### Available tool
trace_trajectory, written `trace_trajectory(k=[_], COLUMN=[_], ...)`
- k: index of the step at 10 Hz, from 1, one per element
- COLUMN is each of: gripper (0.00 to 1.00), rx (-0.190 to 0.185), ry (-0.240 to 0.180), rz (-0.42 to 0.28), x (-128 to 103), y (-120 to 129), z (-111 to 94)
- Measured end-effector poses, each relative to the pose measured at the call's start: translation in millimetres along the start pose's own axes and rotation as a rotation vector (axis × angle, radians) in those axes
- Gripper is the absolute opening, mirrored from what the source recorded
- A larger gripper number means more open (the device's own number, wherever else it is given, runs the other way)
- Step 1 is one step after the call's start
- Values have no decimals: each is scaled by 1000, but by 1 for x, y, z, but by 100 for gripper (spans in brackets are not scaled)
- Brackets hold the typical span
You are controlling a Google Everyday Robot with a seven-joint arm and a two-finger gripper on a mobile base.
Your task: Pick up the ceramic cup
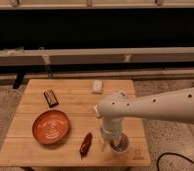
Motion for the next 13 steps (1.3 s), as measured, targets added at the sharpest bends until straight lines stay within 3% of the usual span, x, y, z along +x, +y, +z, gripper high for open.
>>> trace_trajectory(k=[3,4,7,10,13], gripper=[6,0,0,0,0], rx=[1,-2,-5,-6,-12], ry=[-4,-16,-28,-39,-54], rz=[-18,-27,-47,-67,-92], x=[-6,-7,-1,-3,-1], y=[0,1,2,2,2], z=[0,-8,-42,-50,-83])
